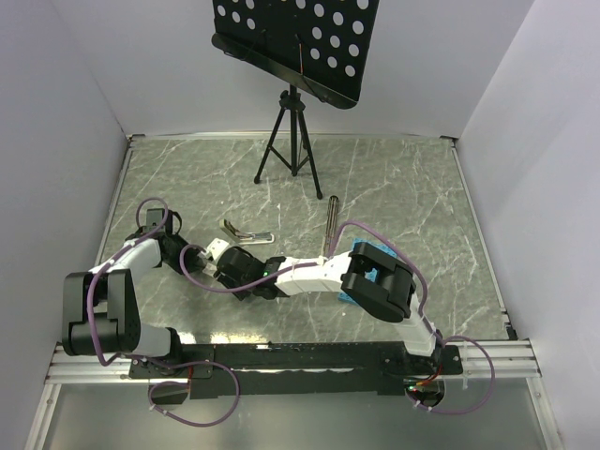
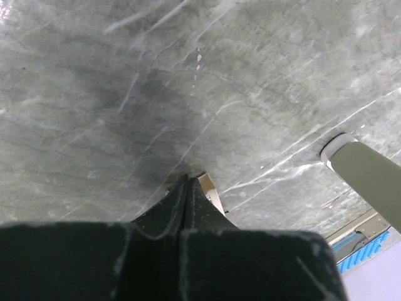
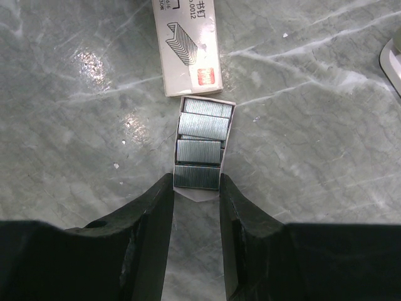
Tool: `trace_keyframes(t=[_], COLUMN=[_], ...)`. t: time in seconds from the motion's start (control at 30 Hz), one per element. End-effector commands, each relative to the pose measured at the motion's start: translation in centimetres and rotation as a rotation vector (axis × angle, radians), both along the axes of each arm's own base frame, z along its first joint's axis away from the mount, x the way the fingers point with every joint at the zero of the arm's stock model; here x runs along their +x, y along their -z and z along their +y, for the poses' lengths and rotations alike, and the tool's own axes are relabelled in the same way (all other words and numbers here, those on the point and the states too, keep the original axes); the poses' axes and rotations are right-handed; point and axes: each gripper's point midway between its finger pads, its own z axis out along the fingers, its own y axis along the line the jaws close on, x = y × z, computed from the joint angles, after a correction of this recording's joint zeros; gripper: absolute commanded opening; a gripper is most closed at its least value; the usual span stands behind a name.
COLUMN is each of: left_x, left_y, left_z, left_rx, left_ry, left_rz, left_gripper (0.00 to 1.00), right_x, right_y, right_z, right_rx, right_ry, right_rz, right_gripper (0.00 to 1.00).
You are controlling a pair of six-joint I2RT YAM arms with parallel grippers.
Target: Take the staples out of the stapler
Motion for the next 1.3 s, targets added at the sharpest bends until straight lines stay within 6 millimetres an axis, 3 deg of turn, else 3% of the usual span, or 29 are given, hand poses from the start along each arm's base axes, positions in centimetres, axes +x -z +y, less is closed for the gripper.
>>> trace_keyframes(t=[0.0,0.43,0.97,1.27], left_x=[0.0,0.1,-0.5,-0.6], left_y=[-0.4,-0.7,-0.5,-0.7], left_z=[0.1,-0.1,0.1,0.3], left_rx=[0.008,-0.005,0.005,0.016], left_ry=[-0.013,-0.009,-0.034,-0.036], left_rz=[-0.003,-0.013,0.006,-0.001], left_gripper=[0.01,0.01,0.01,0.01], right_x=[-1.0,-1.6,-0.6,-1.1], right_y=[0.2,-1.0,-0.8,-0.4], right_z=[0.3,1.7,0.5,-0.6], right_rx=[-0.003,0.025,-0.032,-0.026], right_ry=[-0.021,-0.075,-0.02,-0.001], right_rz=[0.034,0.033,-0.003,0.018], right_gripper=[0.34,0.34,0.33,0.33])
